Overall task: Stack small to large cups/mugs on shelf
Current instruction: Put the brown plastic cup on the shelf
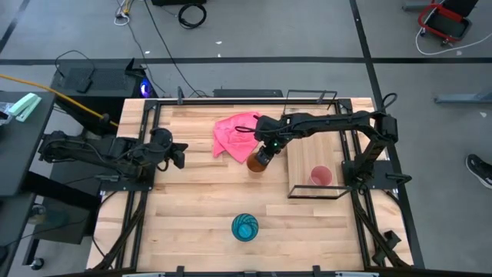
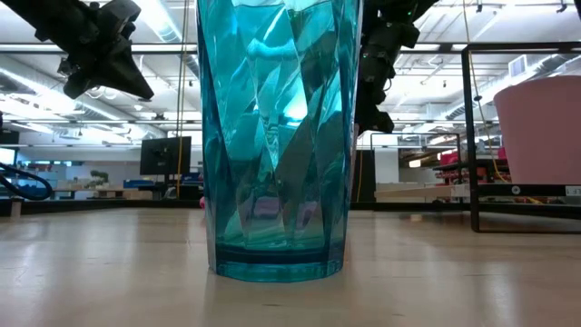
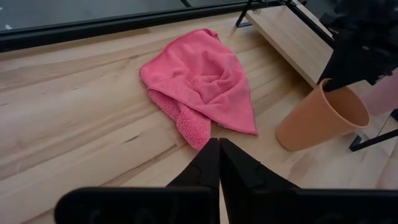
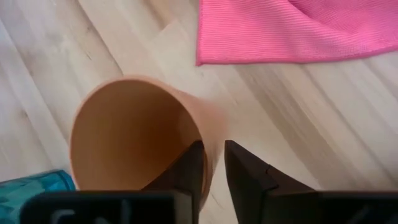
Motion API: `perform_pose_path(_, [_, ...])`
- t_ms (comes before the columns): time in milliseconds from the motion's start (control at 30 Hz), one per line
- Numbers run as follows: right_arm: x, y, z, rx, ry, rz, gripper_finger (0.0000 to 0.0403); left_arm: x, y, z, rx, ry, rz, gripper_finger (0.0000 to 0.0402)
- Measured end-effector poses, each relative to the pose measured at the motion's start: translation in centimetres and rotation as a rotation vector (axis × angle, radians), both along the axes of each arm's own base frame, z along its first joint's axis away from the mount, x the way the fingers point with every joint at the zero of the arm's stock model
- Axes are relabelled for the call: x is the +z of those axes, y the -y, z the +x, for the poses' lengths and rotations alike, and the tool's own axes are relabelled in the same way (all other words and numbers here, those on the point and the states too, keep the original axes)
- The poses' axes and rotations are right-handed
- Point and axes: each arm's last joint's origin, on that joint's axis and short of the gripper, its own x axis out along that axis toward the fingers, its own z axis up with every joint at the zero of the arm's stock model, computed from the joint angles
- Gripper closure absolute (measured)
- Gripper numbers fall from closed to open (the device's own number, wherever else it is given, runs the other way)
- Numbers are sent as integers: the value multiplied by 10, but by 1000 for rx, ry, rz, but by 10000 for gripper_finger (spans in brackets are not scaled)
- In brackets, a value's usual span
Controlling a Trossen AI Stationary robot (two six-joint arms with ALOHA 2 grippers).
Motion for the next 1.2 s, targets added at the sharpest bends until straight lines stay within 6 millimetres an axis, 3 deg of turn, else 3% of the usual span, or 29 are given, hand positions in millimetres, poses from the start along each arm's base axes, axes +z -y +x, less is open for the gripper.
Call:
perform_pose_path(233, [0,0,0,16,1,-13,393,0,0,0,0,0,0,378])
perform_pose_path(467, [2,0,-1,37,8,-23,396,0,0,0,0,0,0,388])
perform_pose_path(600, [13,0,-1,51,2,-28,398,0,0,0,0,-2,0,392])
perform_pose_path(933, [96,5,-4,118,7,-144,400,0,0,0,3,7,-5,374])
perform_pose_path(1200, [152,28,-44,63,-164,-259,400,0,0,0,4,8,-6,379])
